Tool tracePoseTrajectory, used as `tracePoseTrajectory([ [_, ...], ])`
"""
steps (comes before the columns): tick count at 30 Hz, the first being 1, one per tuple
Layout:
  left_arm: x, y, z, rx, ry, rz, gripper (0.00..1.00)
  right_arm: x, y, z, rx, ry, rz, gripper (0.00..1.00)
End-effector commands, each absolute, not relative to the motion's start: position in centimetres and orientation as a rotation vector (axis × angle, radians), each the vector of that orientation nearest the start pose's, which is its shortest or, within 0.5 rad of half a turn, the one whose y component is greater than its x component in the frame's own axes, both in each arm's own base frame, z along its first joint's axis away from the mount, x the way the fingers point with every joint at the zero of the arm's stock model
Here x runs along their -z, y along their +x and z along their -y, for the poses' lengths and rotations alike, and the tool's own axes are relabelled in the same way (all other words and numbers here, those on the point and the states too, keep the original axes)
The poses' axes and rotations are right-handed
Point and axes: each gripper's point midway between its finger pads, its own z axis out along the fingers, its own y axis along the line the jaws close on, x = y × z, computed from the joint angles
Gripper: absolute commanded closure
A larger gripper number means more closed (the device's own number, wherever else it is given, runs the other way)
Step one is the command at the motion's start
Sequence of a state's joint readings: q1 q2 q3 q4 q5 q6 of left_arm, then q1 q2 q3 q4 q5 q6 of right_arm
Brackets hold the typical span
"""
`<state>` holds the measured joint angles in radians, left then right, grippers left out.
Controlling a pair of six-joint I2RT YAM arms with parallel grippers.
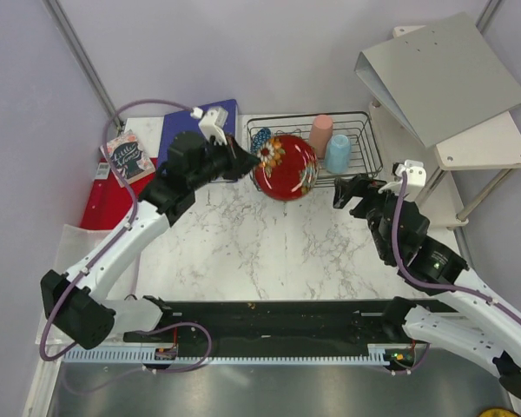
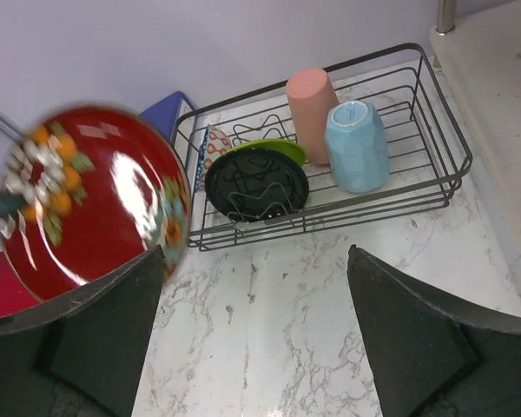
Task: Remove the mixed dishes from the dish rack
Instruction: Pick up the plate from the dish rack, then place the plate at the center of the board.
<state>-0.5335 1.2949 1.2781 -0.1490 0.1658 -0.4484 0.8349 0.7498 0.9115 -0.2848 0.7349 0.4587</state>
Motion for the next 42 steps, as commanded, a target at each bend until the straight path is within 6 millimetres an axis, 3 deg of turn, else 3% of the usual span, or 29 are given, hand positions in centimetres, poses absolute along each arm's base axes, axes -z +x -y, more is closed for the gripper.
tracePoseTrajectory([
  [1, -30.5, 28.0, 29.7, 1.279, 0.110, -1.980, 0.98, -35.9, 24.8, -11.6, -0.422, 0.310, -1.587, 0.07],
  [4, -29.4, 25.2, 31.4, 1.310, 0.181, -1.996, 0.98, -37.0, 24.0, -10.8, -0.459, 0.339, -1.560, 0.07],
  [6, -28.3, 24.5, 32.3, 1.308, 0.196, -2.017, 0.98, -38.0, 23.4, -10.8, -0.514, 0.343, -1.541, 0.07],
  [9, -26.1, 23.0, 34.4, 1.350, 0.223, -2.062, 0.98, -39.2, 22.6, -10.5, -0.579, 0.356, -1.512, 0.07],
  [10, -24.1, 22.3, 35.6, 1.358, 0.238, -2.112, 0.98, -39.4, 22.4, -10.4, -0.589, 0.361, -1.503, 0.07],
  [12, -23.5, 21.9, 37.2, 1.412, 0.245, -2.109, 0.98, -38.8, 22.4, -10.4, -0.585, 0.368, -1.514, 0.07],
  [13, -21.4, 21.6, 38.4, 1.408, 0.257, -2.158, 0.98, -38.2, 22.5, -10.5, -0.580, 0.368, -1.527, 0.07],
  [16, -20.4, 22.6, 40.4, 1.459, 0.228, -2.153, 0.98, -36.5, 22.6, -11.1, -0.584, 0.369, -1.565, 0.07],
  [17, -18.3, 23.1, 41.3, 1.449, 0.205, -2.206, 0.98, -36.2, 22.6, -11.3, -0.591, 0.367, -1.573, 0.07],
  [19, -18.4, 24.1, 42.7, 1.469, 0.200, -2.179, 0.98, -35.4, 22.7, -11.6, -0.596, 0.365, -1.588, 0.07],
  [20, -16.5, 24.6, 43.4, 1.448, 0.188, -2.215, 0.98, -35.3, 22.7, -11.6, -0.598, 0.363, -1.591, 0.07],
  [22, -16.5, 25.4, 44.9, 1.459, 0.187, -2.204, 0.98, -34.9, 22.7, -11.6, -0.593, 0.360, -1.598, 0.07],
  [23, -14.9, 25.7, 45.6, 1.450, 0.179, -2.242, 0.98, -34.9, 22.7, -11.6, -0.592, 0.357, -1.597, 0.07],
  [24, -15.3, 26.2, 46.5, 1.470, 0.182, -2.230, 0.98, -34.8, 22.7, -11.5, -0.587, 0.361, -1.596, 0.07],
  [27, -14.3, 27.1, 48.1, 1.481, 0.173, -2.252, 0.98, -34.5, 22.7, -11.5, -0.581, 0.362, -1.600, 0.06],
  [36, -12.6, 29.3, 51.2, 1.498, 0.143, -2.273, 0.98, -33.4, 22.8, -11.8, -0.571, 0.337, -1.626, 0.06],
  [41, -10.3, 30.4, 52.0, 1.459, 0.129, -2.314, 0.98, -33.1, 22.6, -11.5, -0.566, 0.349, -1.623, 0.06],
  [42, -10.7, 30.7, 52.4, 1.467, 0.131, -2.303, 0.98, -33.1, 22.5, -11.4, -0.565, 0.349, -1.621, 0.05],
])
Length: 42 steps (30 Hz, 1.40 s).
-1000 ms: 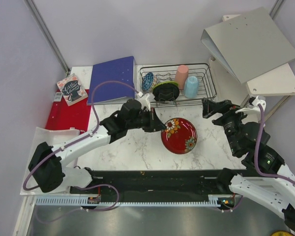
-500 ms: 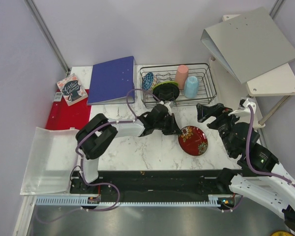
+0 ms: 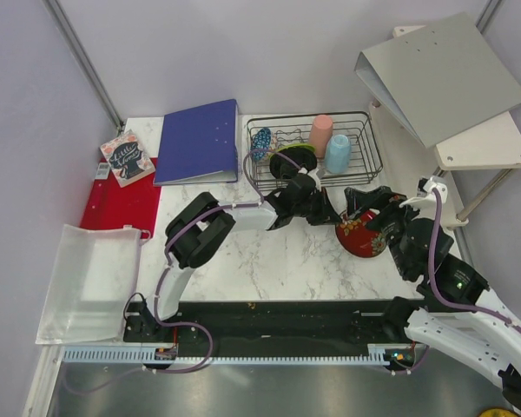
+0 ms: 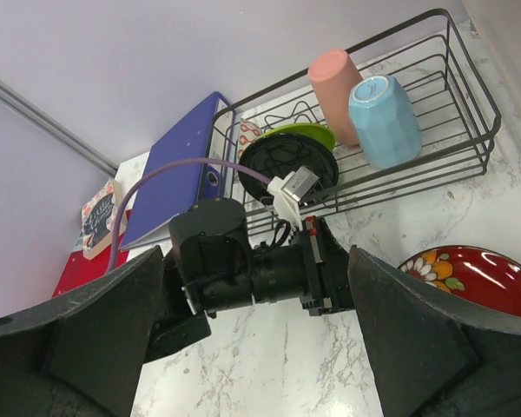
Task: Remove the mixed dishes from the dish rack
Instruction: Place the plate at the center of the board.
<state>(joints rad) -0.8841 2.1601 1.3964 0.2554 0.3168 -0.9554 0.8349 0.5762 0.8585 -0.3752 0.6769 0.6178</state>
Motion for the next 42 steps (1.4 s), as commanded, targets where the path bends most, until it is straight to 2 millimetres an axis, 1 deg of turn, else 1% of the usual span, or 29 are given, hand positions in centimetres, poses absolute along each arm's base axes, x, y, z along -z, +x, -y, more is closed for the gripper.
tracePoseTrajectory([
  [1, -10.3, 30.9, 52.5, 1.463, 0.128, -2.313, 0.98, -33.0, 22.5, -11.4, -0.565, 0.349, -1.624, 0.06],
  [2, -9.4, 31.0, 52.7, 1.454, 0.127, -2.332, 0.98, -33.0, 22.5, -11.3, -0.566, 0.350, -1.624, 0.06],
  [3, -9.7, 31.3, 53.2, 1.464, 0.130, -2.326, 0.98, -33.0, 22.5, -11.3, -0.565, 0.351, -1.623, 0.06],
  [4, -9.6, 31.4, 53.4, 1.466, 0.130, -2.331, 0.98, -33.0, 22.4, -11.2, -0.567, 0.353, -1.622, 0.06],
  [5, -8.6, 31.4, 53.5, 1.457, 0.125, -2.353, 0.98, -32.9, 22.4, -11.2, -0.566, 0.348, -1.625, 0.06],
  [6, -9.0, 31.8, 53.9, 1.463, 0.125, -2.345, 0.98, -32.9, 22.4, -11.2, -0.565, 0.352, -1.624, 0.06],
  [9, -8.3, 31.7, 54.2, 1.468, 0.115, -2.380, 0.98, -32.7, 22.4, -10.9, -0.552, 0.365, -1.630, 0.05],
  [11, -8.1, 31.6, 54.0, 1.476, 0.122, -2.397, 0.98, -32.5, 22.3, -10.9, -0.549, 0.367, -1.636, 0.06],
  [12, -8.3, 31.3, 54.0, 1.480, 0.129, -2.398, 0.97, -32.5, 22.3, -10.8, -0.544, 0.369, -1.637, 0.05],
  [13, -8.3, 31.3, 53.7, 1.475, 0.135, -2.398, 0.93, -32.4, 22.3, -10.8, -0.544, 0.369, -1.638, 0.05],
  [14, -7.8, 31.2, 53.2, 1.459, 0.131, -2.417, 0.90, -32.4, 22.3, -10.8, -0.544, 0.369, -1.638, 0.05],
  [15, -8.2, 31.1, 53.0, 1.458, 0.136, -2.414, 0.87, -32.3, 22.3, -10.8, -0.543, 0.370, -1.641, 0.06],
  [17, -8.3, 31.0, 52.5, 1.453, 0.141, -2.417, 0.82, -32.2, 22.3, -10.8, -0.541, 0.371, -1.642, 0.05],
  [18, -7.8, 30.8, 52.0, 1.432, 0.146, -2.436, 0.80, -32.1, 22.3, -10.8, -0.542, 0.371, -1.644, 0.05],
  [20, -8.0, 30.8, 51.8, 1.409, 0.155, -2.445, 0.79, -31.9, 22.4, -11.0, -0.544, 0.368, -1.650, 0.05],
  [25, -6.4, 30.1, 51.0, 1.351, 0.158, -2.512, 0.79, -31.8, 22.3, -11.1, -0.551, 0.369, -1.655, 0.05],
  [28, -5.1, 29.7, 50.4, 1.319, 0.150, -2.566, 0.69, -31.7, 22.2, -10.9, -0.554, 0.373, -1.653, 0.05],
  [31, -4.3, 29.3, 49.8, 1.283, 0.151, -2.595, 0.60, -31.6, 22.1, -10.6, -0.551, 0.380, -1.651, 0.05],
  [32, -3.9, 29.2, 49.3, 1.257, 0.147, -2.615, 0.59, -31.6, 22.0, -10.6, -0.552, 0.380, -1.649, 0.05],
  [33, -4.0, 29.1, 49.2, 1.250, 0.166, -2.604, 0.58, -31.6, 22.0, -10.4, -0.549, 0.385, -1.648, 0.05],
  [35, -3.2, 28.7, 48.2, 1.188, 0.168, -2.649, 0.56, -31.5, 21.9, -10.4, -0.547, 0.385, -1.648, 0.05],
  [37, -3.1, 28.7, 47.6, 1.137, 0.209, -2.651, 0.55, -31.5, 21.9, -10.3, -0.548, 0.387, -1.645, 0.06],
  [38, -2.6, 28.4, 46.8, 1.087, 0.213, -2.679, 0.54, -31.6, 21.8, -10.2, -0.550, 0.387, -1.645, 0.05],
  [39, -2.7, 28.5, 46.3, 1.062, 0.239, -2.670, 0.54, -31.4, 21.8, -10.2, -0.545, 0.388, -1.647, 0.06],
  [40, -3.3, 28.5, 46.0, 1.048, 0.252, -2.658, 0.54, -31.5, 21.8, -10.1, -0.547, 0.391, -1.644, 0.05],
  [42, -2.7, 28.2, 44.2, 0.972, 0.265, -2.685, 0.53, -31.4, 21.7, -9.9, -0.542, 0.391, -1.643, 0.05],
])
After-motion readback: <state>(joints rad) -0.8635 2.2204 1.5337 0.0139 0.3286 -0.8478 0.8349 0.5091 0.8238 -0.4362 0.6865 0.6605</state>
